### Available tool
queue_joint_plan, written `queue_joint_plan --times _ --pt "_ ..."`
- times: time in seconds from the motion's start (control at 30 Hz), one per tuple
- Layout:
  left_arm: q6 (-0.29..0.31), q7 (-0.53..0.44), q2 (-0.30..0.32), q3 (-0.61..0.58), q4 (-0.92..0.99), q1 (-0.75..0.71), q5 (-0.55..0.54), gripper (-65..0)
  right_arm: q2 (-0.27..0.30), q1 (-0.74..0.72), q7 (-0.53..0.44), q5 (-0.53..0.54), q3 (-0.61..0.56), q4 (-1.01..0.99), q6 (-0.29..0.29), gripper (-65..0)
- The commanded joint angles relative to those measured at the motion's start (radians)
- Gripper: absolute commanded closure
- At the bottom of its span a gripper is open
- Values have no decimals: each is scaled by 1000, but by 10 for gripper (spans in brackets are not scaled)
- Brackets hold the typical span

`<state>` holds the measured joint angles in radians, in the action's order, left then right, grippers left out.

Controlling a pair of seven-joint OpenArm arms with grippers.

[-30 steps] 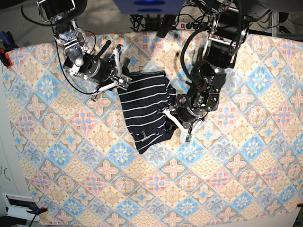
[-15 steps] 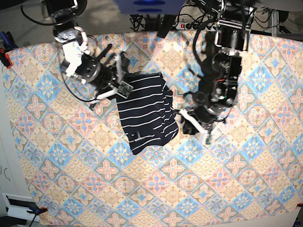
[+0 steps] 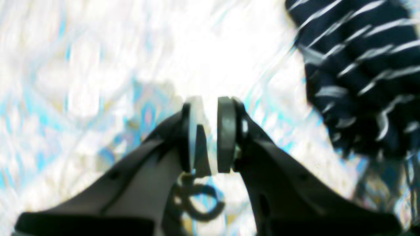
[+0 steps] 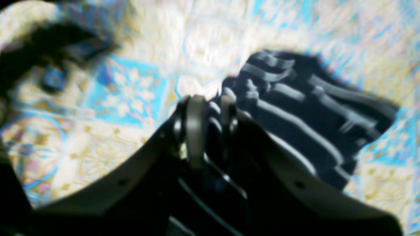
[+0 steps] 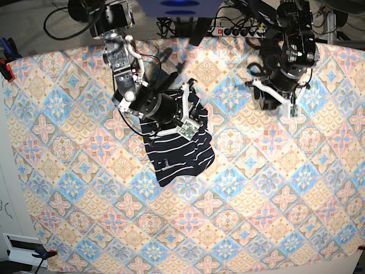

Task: Fold the T-shirt properly
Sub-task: 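Carry the bundle with the right gripper and lower it onto the cloth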

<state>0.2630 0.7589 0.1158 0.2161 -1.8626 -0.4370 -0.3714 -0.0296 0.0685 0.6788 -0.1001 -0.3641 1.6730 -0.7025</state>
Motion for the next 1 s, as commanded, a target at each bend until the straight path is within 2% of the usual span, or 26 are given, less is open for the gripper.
queue_joint_plan --times 0.0,0.1,0.2,0.3,0.43,0.67,0.87,0.97 --pt "8 -26 -6 12 -19 -9 -11 -100 -13 -26 -28 18 3 -6 4 -68" --pt "8 -26 -18 29 -21 -50 -13 -100 -20 -52 -34 18 1 -109 4 -20" --pt "8 -26 -18 33 -21 -72 -36 -100 -31 -65 -35 18 6 -185 4 -18" --pt "8 -26 -17 47 -21 -84 -110 -100 -34 -65 -46 18 6 -247 4 -18" --pt "8 -26 -12 49 -21 -84 -165 -100 -34 -71 -150 18 7 -368 4 -18" --pt "8 24 -12 49 -25 -82 -173 -100 -30 -180 -294 18 14 -635 4 -18" --pt "8 29 -12 49 -64 -84 -171 -100 -25 -247 -345 12 178 -749 4 -18" --pt "8 29 -12 49 -67 -84 -171 -100 13 -287 -356 12 211 -785 4 -18"
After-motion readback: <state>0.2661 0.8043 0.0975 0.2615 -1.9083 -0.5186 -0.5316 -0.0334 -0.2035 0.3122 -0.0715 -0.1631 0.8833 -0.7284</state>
